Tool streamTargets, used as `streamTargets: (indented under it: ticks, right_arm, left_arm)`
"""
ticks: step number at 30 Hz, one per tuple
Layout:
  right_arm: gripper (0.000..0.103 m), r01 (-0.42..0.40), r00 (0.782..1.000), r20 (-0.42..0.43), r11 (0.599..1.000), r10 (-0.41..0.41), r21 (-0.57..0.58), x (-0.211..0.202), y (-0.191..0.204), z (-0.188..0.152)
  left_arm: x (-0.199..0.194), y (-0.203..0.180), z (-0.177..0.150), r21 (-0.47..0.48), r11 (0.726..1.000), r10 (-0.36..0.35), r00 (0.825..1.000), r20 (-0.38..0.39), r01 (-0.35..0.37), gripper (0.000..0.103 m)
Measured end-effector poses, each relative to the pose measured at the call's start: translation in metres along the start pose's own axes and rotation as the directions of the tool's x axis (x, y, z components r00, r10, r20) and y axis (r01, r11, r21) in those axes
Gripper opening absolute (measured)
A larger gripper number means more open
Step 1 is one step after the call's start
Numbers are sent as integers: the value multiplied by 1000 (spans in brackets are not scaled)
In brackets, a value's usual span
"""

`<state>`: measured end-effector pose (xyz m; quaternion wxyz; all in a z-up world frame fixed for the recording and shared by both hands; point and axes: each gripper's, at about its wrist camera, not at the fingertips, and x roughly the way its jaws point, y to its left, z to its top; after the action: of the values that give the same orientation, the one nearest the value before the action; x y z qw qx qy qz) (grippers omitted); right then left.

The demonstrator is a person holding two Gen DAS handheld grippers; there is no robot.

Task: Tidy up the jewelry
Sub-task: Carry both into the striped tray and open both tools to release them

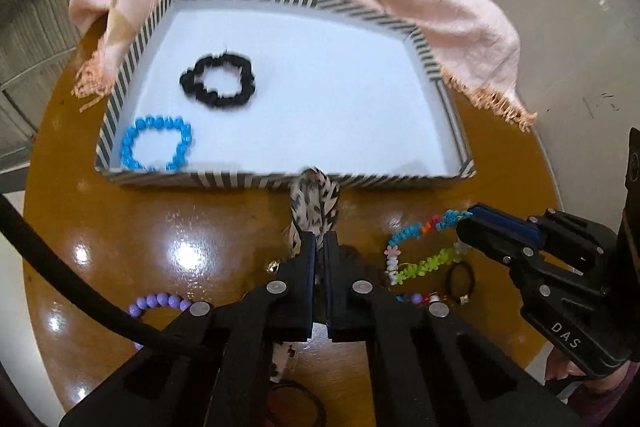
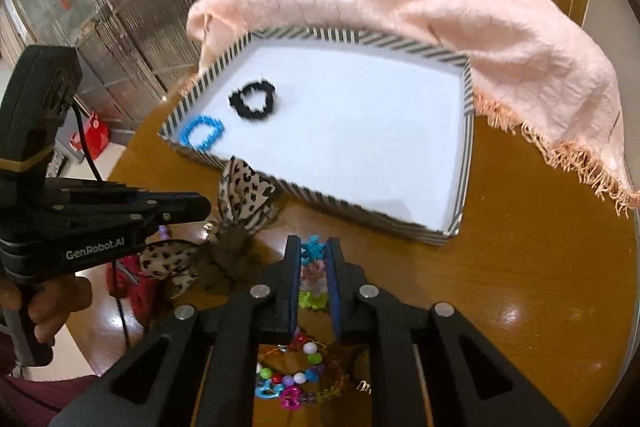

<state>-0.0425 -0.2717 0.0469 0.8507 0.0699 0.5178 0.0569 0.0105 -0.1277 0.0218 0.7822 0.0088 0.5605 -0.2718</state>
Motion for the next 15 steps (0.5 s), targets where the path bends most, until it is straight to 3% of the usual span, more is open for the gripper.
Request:
streamTargets:
  ticks: [5,10,12,15]
  right_arm:
    - [12,-2,999,50,1000,1,9,-24,1,8]
    - [12,14,996,92,1000,-15,10,-43,1,16]
    - [12,17,995,102,1000,-18,16,-47,0,17]
    - [12,19,994,105,1000,-21,25,-50,-3,16]
  left_arm:
    - [-14,2,3,10,1000,-6,999,35,6,0]
    - [-5,9,-1,-18,1000,-5,1000,-6,5,0]
    - [2,12,-5,-31,999,-27,999,-26,27,28]
    - [10,12,-12,-30,999,-37,998,-45,36,40]
